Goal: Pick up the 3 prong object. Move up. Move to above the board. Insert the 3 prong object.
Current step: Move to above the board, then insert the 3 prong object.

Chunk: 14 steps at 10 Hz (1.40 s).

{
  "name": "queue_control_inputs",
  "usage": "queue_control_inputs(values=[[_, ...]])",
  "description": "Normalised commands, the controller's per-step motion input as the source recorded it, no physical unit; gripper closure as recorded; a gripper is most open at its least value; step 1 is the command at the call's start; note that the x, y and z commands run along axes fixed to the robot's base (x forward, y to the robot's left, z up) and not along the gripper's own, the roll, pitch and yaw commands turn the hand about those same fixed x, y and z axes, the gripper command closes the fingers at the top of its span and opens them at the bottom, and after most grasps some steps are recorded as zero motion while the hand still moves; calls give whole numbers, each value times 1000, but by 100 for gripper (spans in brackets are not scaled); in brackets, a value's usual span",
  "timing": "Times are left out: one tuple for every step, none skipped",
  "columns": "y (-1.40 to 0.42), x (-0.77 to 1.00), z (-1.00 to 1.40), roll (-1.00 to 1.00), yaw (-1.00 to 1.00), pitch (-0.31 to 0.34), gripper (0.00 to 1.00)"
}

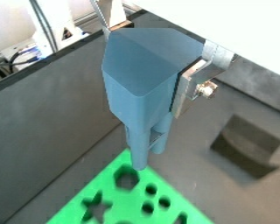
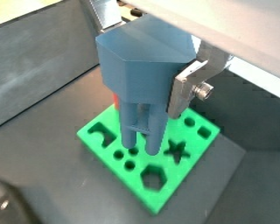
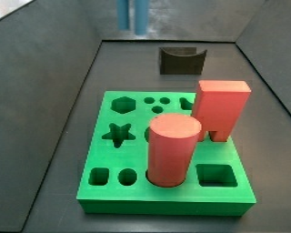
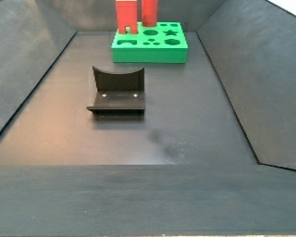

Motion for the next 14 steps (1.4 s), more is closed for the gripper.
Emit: queue_control_inputs(values=[[-418,281,42,84,10,137,100],[-201,149,36,70,9,96,100],[0,0,0,0,-14,0,100],[54,11,-91,0,-463,-23,100],[117,0,-183,0,-889,-83,100],[66,0,-223,0,-954,-74,100],[69,23,-269,0,-963,-84,100],[31,91,-311,0,-983,-89,100],[20,331,-646,159,-834,0,100],[6,357,-657,154,-834,0,100],[23,360,-674,124,-834,0,100],[271,300,-429,0,-723,-29,100],[0,46,0,0,0,0,100],[126,306,-409,66,-89,89,100]])
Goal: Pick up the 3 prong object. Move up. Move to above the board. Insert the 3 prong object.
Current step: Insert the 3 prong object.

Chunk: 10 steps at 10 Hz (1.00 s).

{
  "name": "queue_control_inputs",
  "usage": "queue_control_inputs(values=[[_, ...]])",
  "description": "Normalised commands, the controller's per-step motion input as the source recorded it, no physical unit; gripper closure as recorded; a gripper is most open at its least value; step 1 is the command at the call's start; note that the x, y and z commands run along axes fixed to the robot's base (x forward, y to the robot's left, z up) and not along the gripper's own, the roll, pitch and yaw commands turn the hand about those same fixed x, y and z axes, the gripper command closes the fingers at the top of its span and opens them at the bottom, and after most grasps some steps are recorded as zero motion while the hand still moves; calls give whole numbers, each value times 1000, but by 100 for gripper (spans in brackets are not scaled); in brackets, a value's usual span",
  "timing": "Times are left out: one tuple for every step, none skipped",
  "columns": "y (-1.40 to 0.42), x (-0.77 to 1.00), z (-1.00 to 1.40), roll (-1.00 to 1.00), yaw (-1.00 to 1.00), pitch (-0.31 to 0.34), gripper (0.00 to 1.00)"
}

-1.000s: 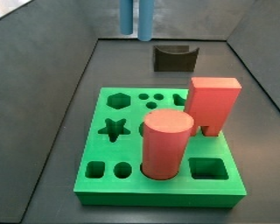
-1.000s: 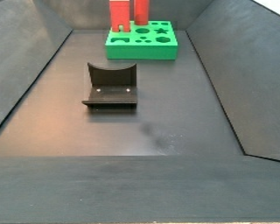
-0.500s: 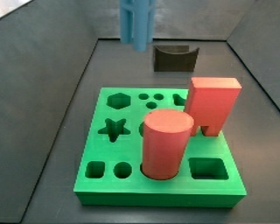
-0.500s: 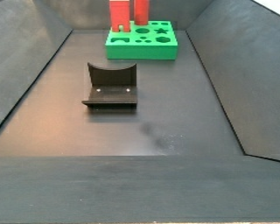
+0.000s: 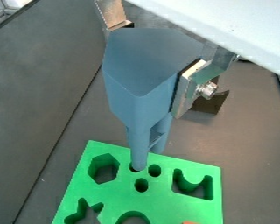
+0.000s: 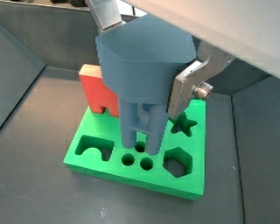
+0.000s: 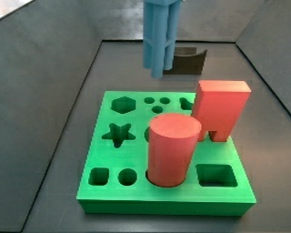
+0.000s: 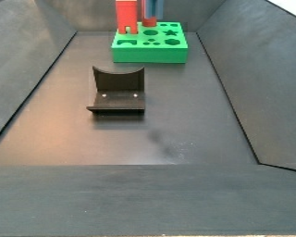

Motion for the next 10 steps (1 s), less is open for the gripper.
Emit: queue_control_inputs(values=[[191,280,-680,93,-51,91,100],[63,317,-314,0,-20,0,100],[0,194,-57,-13,-29,0,100],[0,0,-60,0,0,0,100],[-29,-111,-486,3,34,-34,100],[0,-154,-506,0,89,-60,100],[0,0,0,0,31,-23,100],[0,0,-34,0,0,0,100],[-31,-31,-431,0,9,-66,100],[0,-54,-409,0,31,-56,100]])
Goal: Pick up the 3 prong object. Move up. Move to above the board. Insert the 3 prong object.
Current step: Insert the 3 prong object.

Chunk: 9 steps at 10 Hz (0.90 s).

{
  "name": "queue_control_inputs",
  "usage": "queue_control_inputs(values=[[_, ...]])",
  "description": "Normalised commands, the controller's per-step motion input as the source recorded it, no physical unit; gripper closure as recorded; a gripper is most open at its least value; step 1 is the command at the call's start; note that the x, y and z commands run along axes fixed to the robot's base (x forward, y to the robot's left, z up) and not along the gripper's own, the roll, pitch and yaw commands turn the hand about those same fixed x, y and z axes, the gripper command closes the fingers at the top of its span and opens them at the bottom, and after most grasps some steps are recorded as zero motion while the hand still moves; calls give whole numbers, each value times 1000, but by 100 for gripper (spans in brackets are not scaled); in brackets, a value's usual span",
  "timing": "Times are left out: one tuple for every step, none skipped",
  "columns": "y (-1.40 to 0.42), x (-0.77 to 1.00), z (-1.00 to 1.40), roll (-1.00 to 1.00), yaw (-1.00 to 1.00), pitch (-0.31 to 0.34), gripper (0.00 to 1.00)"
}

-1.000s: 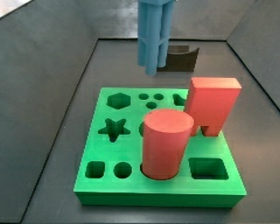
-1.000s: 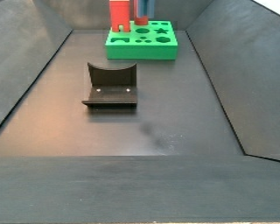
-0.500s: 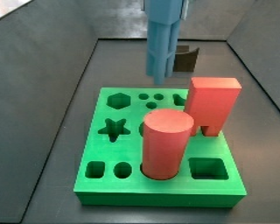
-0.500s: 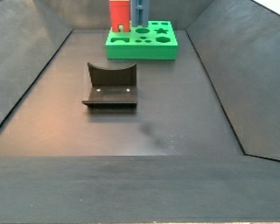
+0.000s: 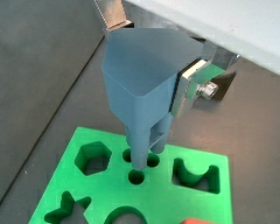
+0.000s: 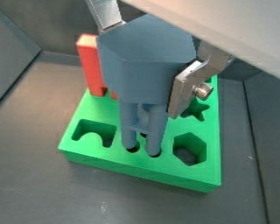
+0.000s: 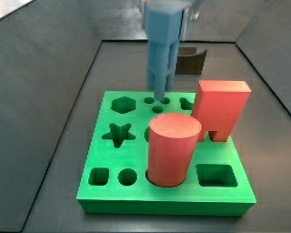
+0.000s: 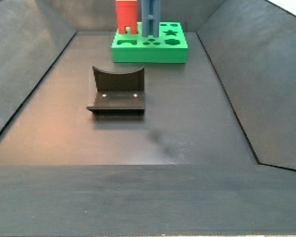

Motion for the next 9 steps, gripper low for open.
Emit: queue_control_inputs(values=[[-20,0,-194,0,29,-54,100],[-17,0,0,0,14,0,100],[-29,0,-126,0,80,-19,100],[-63,0,-200,-13,177,-59,100],[-69,0,-223,-43,217,-90,100],[-63,0,-191,-39,206,-90,100],[0,0,-77,-29,183,-39,100],[0,0,-14,0,9,-3,100],[-60,-14,-269,0,86,-27,100]])
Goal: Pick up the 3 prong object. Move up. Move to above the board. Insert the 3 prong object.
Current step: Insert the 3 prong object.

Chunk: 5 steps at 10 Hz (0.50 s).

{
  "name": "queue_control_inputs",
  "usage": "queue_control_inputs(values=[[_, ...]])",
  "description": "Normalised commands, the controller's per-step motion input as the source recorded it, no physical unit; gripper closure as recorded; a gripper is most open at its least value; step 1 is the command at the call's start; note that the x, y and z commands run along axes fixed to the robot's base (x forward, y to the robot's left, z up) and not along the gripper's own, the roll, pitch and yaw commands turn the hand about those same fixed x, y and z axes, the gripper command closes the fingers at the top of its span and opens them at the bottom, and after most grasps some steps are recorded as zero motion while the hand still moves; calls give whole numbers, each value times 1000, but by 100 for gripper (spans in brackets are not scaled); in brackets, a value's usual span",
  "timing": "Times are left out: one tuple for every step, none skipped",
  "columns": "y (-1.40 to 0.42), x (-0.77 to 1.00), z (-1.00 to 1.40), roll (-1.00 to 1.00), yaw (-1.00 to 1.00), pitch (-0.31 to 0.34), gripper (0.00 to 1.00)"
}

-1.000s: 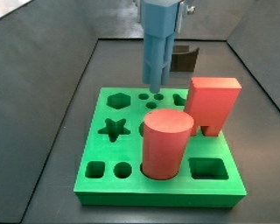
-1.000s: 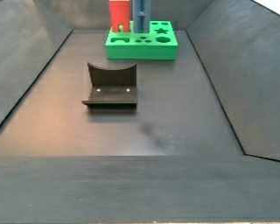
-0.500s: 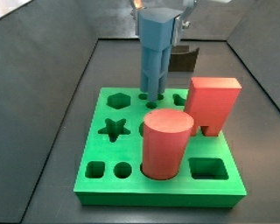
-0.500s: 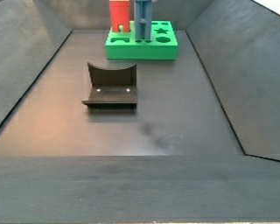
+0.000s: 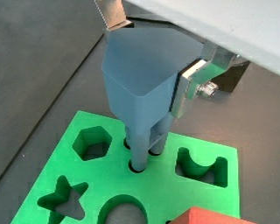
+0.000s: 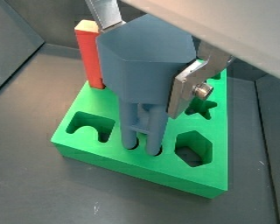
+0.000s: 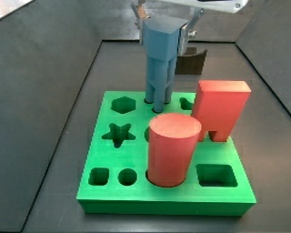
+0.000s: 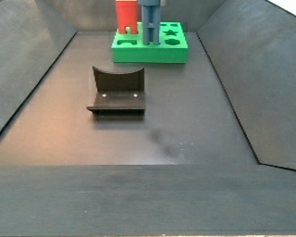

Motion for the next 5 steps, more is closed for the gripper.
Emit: queue_control_inputs(values=[[-80,-120,-420,0,229,-64,100],[-40,-160,-406,26,289,-47,100],[-51,-100,-431,11,277,-57,100],[-129,0,-511,13,206,-61,100],[0,131,-1000,71,311,-20,100]])
